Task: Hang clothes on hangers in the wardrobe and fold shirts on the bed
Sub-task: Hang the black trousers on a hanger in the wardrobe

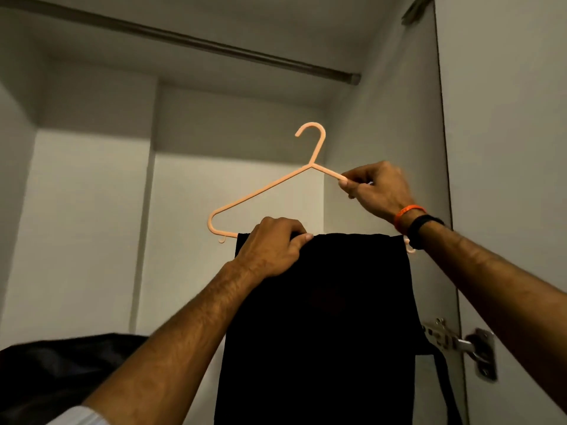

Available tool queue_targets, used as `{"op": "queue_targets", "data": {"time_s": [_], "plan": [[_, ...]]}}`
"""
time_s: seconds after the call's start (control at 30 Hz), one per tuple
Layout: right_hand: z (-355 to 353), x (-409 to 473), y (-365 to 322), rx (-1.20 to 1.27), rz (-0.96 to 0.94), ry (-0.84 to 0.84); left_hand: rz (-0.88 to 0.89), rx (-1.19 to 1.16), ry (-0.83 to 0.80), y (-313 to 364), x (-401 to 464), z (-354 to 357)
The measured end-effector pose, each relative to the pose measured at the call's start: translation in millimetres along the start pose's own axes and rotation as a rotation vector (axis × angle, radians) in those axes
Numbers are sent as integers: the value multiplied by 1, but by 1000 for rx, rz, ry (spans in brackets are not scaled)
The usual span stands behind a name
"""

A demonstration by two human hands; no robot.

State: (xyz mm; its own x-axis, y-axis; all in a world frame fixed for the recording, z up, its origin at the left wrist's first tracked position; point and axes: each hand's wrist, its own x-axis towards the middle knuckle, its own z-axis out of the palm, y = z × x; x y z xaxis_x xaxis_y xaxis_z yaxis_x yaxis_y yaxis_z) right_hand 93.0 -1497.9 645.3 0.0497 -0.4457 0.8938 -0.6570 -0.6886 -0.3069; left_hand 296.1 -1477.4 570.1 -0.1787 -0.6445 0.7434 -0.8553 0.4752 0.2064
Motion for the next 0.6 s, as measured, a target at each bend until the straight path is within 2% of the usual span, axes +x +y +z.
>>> {"op": "queue_targets", "data": {"time_s": [0.33,0.6], "plan": [[9,140,5,-310,-1,208,273,-174,243,-43,170,6],[-1,209,32,-467,0,320,369,-253,311,-38,266,27]]}}
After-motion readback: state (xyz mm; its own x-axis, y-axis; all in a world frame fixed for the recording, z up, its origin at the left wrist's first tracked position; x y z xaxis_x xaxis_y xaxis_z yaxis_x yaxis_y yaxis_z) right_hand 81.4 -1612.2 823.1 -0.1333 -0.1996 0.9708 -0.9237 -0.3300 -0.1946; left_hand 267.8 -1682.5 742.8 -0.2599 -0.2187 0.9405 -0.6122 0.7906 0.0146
